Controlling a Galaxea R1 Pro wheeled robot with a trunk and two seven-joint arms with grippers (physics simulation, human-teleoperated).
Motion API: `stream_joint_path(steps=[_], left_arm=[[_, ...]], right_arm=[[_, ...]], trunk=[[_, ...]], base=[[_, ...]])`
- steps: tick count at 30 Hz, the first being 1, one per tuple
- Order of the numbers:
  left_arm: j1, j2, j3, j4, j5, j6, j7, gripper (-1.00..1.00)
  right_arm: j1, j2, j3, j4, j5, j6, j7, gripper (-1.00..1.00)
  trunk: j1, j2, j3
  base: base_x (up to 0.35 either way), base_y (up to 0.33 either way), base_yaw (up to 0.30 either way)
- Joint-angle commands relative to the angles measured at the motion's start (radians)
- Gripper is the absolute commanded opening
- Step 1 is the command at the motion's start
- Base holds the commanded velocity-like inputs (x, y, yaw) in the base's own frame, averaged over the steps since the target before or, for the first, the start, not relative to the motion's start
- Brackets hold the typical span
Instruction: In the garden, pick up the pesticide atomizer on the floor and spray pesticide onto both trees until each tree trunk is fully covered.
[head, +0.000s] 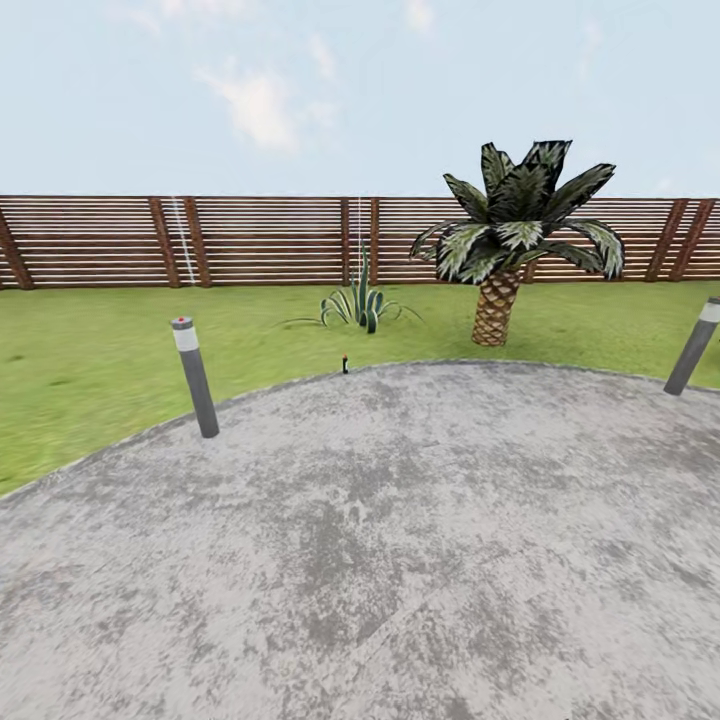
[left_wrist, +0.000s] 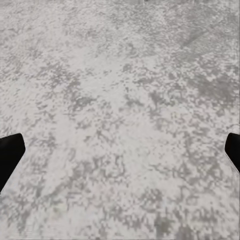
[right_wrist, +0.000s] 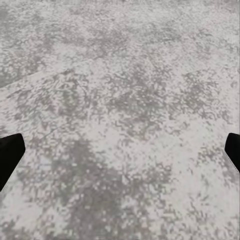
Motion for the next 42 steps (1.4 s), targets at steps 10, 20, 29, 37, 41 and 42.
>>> stream_joint_path(steps=[10, 20, 29, 37, 41, 42], left_arm=[[0.0, 0.0, 0.0, 0.0, 0.0, 0.0, 0.0, 1.0], [0.0, 0.0, 0.0, -0.001, 0.0, 0.0, 0.0, 1.0], [0.0, 0.0, 0.0, 0.0, 0.0, 0.0, 0.0, 1.0], [0.0, 0.0, 0.001, 0.0, 0.0, 0.0, 0.0, 1.0], [0.0, 0.0, 0.001, 0.001, 0.0, 0.0, 0.0, 1.0], [0.0, 0.001, 0.001, 0.001, 0.0, 0.0, 0.0, 1.0]], right_arm=[[0.0, 0.0, 0.0, 0.0, 0.0, 0.0, 0.0, 1.0], [0.0, 0.0, 0.0, 0.0, 0.0, 0.0, 0.0, 1.0], [0.0, 0.0, 0.0, 0.0, 0.0, 0.0, 0.0, 1.0], [0.0, 0.0, 0.0, 0.0, 0.0, 0.0, 0.0, 1.0], [0.0, 0.0, 0.0, 0.0, 0.0, 0.0, 0.0, 1.0], [0.0, 0.0, 0.0, 0.0, 0.0, 0.0, 0.0, 1.0]], trunk=[[0.0, 0.0, 0.0], [0.0, 0.0, 0.0], [0.0, 0.0, 0.0], [0.0, 0.0, 0.0], [0.0, 0.0, 0.0], [0.0, 0.0, 0.0]], base=[[0.339, 0.0, 0.0], [0.339, 0.0, 0.0], [0.339, 0.0, 0.0], [0.34, 0.0, 0.0], [0.339, 0.0, 0.0], [0.339, 0.0, 0.0]])
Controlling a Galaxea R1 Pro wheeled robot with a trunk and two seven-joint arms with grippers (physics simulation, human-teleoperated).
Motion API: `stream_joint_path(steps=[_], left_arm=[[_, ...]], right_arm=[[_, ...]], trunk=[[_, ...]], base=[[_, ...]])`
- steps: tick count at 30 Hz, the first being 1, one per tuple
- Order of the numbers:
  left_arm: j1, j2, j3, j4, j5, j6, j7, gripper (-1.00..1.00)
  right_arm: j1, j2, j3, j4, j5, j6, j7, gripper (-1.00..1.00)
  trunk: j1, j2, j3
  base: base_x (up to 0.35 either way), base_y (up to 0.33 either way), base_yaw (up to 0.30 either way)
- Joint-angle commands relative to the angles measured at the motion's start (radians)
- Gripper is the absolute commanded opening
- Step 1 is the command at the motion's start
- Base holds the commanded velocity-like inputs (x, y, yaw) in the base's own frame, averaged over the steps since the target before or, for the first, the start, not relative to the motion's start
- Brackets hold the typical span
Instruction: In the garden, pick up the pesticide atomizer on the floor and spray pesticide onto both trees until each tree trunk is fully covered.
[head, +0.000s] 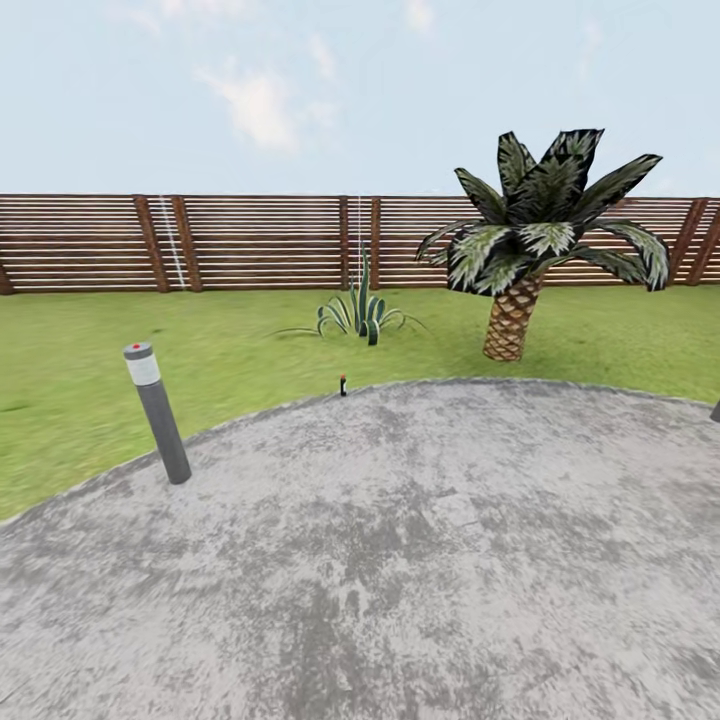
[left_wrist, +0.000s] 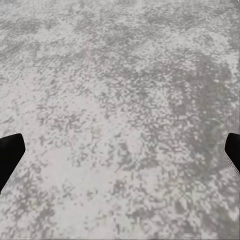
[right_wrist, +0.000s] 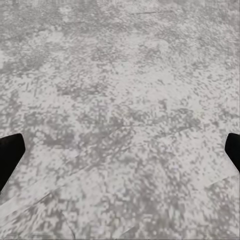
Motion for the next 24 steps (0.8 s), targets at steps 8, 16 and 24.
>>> stream_joint_path(steps=[8, 16, 24], left_arm=[[0.0, 0.001, 0.0, 0.0, 0.0, 0.0, 0.0, 1.0], [0.0, 0.001, 0.0, 0.0, 0.0, 0.0, 0.0, 1.0], [0.0, 0.001, 0.0, -0.001, 0.0, 0.0, 0.0, 1.0]], right_arm=[[0.0, 0.0, 0.0, 0.0, 0.0, 0.0, 0.0, 1.0], [0.0, 0.0, 0.0, 0.0, 0.0, 0.001, 0.0, 1.0], [0.0, 0.0, 0.0, 0.0, 0.0, 0.0, 0.0, 1.0]], trunk=[[0.0, 0.0, 0.0], [0.0, 0.0, 0.0], [0.0, 0.0, 0.0]], base=[[0.34, 0.0, 0.0], [0.339, 0.0, 0.0], [0.339, 0.0, 0.0]])
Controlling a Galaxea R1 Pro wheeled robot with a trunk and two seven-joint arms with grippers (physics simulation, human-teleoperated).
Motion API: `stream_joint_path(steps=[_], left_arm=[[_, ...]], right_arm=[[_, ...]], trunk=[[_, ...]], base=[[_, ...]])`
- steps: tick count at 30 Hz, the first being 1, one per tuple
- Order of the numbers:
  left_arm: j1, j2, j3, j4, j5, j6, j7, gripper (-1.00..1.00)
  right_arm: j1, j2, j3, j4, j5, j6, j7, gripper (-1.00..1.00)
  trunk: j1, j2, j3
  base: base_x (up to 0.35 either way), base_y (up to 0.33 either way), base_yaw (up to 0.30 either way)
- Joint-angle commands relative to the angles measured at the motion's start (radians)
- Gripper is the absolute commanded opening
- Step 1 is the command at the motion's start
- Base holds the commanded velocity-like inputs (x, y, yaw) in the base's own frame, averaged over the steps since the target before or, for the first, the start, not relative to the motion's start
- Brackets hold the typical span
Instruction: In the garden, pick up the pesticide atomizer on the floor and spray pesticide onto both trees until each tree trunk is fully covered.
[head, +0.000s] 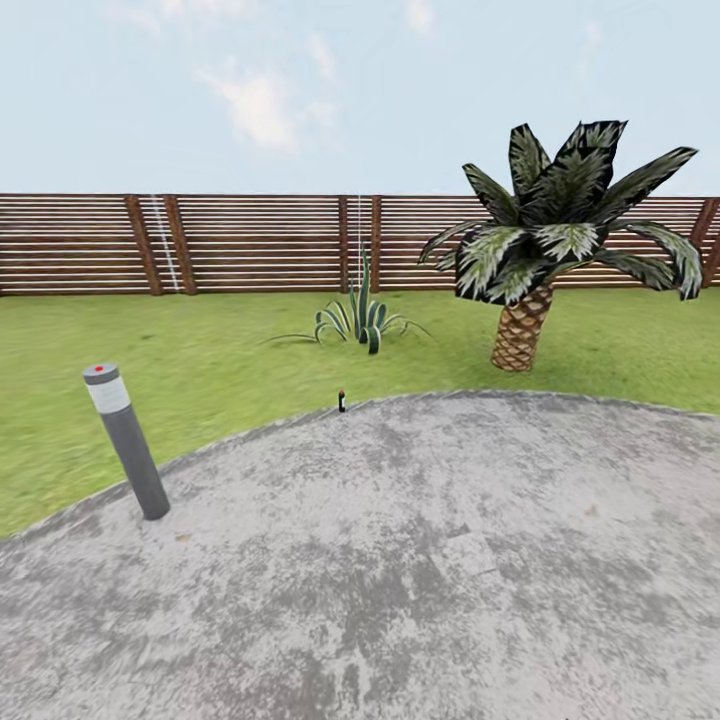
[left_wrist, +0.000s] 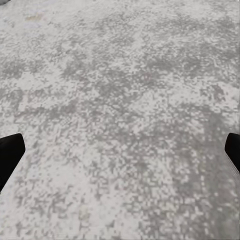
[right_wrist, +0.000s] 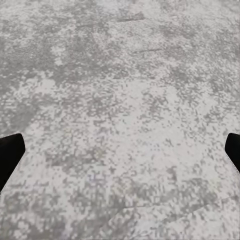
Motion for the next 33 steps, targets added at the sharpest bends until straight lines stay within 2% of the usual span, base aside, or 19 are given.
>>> stream_joint_path(steps=[1, 33], left_arm=[[0.0, 0.0, 0.0, 0.0, 0.0, 0.0, 0.0, 1.0], [0.0, 0.0, 0.0, 0.0, 0.0, 0.0, 0.0, 1.0]], right_arm=[[0.0, 0.0, 0.0, 0.0, 0.0, 0.0, 0.0, 1.0], [0.0, 0.0, 0.0, 0.0, 0.0, 0.001, 0.0, 1.0]], trunk=[[0.0, 0.0, 0.0], [0.0, 0.0, 0.0]], base=[[0.339, 0.0, 0.0], [0.339, 0.0, 0.0]])
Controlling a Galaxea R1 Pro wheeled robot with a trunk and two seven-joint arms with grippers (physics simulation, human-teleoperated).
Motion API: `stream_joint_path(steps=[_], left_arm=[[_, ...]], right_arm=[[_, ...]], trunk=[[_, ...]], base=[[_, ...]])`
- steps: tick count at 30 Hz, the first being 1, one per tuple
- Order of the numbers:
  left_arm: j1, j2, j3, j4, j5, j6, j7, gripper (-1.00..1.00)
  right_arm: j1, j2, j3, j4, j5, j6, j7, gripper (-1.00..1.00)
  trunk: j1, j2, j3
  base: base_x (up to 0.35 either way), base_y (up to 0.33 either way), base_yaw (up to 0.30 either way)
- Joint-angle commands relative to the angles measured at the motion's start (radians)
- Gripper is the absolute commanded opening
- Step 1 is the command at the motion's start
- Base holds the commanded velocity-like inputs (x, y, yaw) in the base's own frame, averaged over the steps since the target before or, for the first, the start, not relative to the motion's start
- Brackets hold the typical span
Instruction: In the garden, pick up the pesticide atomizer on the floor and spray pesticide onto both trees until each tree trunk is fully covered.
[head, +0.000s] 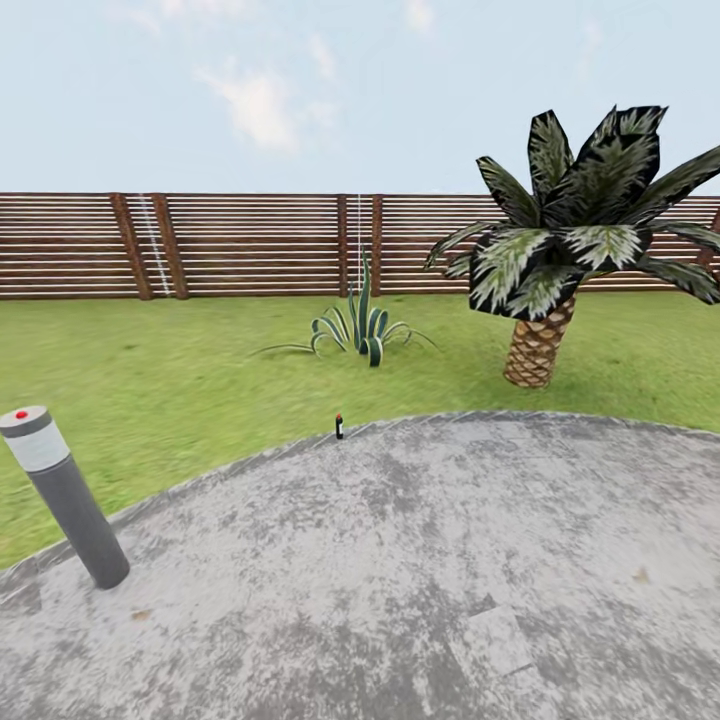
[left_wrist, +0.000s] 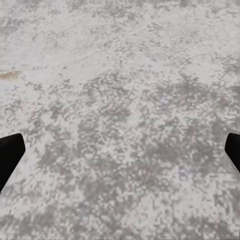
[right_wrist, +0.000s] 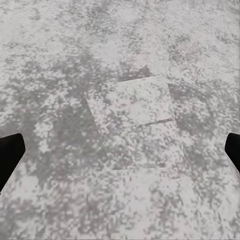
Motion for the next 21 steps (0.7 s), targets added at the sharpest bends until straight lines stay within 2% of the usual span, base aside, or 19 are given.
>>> stream_joint_path(steps=[1, 21], left_arm=[[0.0, 0.0, 0.0, 0.0, 0.0, 0.0, 0.0, 1.0], [0.0, 0.0, 0.001, 0.001, 0.0, 0.001, 0.001, 1.0]], right_arm=[[0.0, 0.0, 0.0, 0.0, 0.0, 0.0, 0.0, 1.0], [0.0, 0.0, 0.0, 0.0, 0.0, 0.0, 0.0, 1.0]], trunk=[[0.0, 0.0, 0.0], [0.0, 0.0, 0.0]], base=[[0.34, 0.0, 0.0], [0.339, 0.0, 0.0]])
